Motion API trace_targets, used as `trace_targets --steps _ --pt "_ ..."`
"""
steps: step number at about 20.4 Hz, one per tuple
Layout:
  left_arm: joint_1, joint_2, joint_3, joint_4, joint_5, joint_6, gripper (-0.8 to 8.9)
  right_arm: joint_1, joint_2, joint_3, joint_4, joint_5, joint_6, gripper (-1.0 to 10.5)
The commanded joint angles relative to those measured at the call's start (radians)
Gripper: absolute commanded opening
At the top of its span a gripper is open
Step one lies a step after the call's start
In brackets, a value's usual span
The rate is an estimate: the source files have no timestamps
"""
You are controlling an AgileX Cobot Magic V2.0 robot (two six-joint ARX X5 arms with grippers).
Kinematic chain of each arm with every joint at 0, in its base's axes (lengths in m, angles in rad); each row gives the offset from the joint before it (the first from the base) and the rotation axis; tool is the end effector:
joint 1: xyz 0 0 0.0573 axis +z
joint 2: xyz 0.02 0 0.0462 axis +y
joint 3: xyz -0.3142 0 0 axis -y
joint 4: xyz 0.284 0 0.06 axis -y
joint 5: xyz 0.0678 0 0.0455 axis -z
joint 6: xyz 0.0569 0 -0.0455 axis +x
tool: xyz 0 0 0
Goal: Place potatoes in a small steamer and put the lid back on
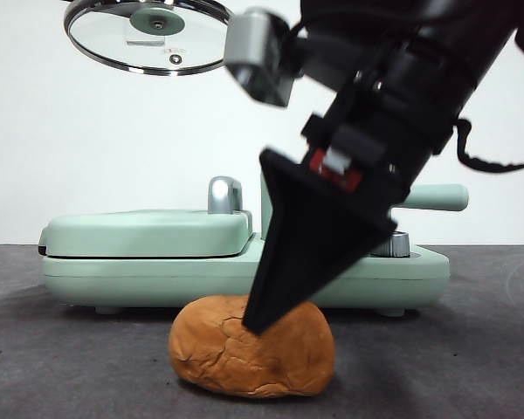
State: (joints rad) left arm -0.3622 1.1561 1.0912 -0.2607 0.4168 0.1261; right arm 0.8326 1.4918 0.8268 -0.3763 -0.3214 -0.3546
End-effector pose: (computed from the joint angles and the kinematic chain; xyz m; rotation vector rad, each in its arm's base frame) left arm 0.2670 -0.1258 0.3942 0.1095 0.2846 -0.7919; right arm 0.2002 0.2467 0.1836 -0.5628 0.8716 1.2298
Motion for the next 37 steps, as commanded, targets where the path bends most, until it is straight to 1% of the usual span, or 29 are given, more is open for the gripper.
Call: trace_targets --steps 1,5,7,10,13,14,18,20,22,25,27,30,34,37 --pt "-0.002 -0.002 0.015 0.018 -0.002 -0.003 0.14 0.016 0.032 0.015 0.01 0.008 -0.005 3.9" --pt "0.002 -0.002 0.015 0.013 -0.002 0.0 0.14 0.023 0.037 0.015 0.008 0.008 -0.005 2.6" --pt "0.003 -0.002 0.015 0.013 -0.002 0.0 0.14 0.023 0.037 0.015 -0.003 0.008 -0.005 2.2" --pt "0.003 -0.002 0.015 0.01 -0.002 0.0 0.14 0.025 0.036 0.015 -0.025 0.008 0.007 2.0" --pt "0.003 -0.002 0.015 -0.007 -0.002 0.002 0.14 0.024 0.014 0.021 -0.061 0.008 0.046 2.0" --pt "0.003 -0.002 0.015 -0.011 -0.002 0.004 0.14 0.024 0.0 0.028 -0.084 0.008 0.072 2.0" --pt "0.003 -0.002 0.015 -0.011 -0.002 0.004 0.14 0.019 -0.078 0.093 -0.249 0.017 0.189 2.0" --pt "0.003 -0.002 0.015 -0.01 -0.002 0.004 0.14 0.007 -0.119 0.157 -0.373 0.041 0.247 2.0" --pt "0.003 -0.002 0.015 -0.008 -0.002 0.005 0.14 -0.004 -0.143 0.236 -0.506 0.069 0.285 2.0" --pt "0.003 -0.002 0.015 -0.008 -0.002 0.013 0.14 -0.036 -0.147 0.372 -0.694 0.124 0.322 2.0" --pt "0.003 -0.002 0.015 -0.008 -0.002 0.015 0.14 -0.066 -0.147 0.447 -0.761 0.138 0.323 2.0" --pt "0.003 -0.002 0.015 -0.008 -0.002 0.016 0.14 -0.103 -0.147 0.516 -0.792 0.14 0.319 2.0" --pt "0.003 -0.002 0.015 -0.008 -0.002 0.019 0.14 -0.162 -0.145 0.576 -0.776 0.14 0.286 2.0" --pt "0.003 -0.002 0.015 -0.008 -0.002 0.019 0.14 -0.209 -0.138 0.592 -0.725 0.139 0.283 2.0"
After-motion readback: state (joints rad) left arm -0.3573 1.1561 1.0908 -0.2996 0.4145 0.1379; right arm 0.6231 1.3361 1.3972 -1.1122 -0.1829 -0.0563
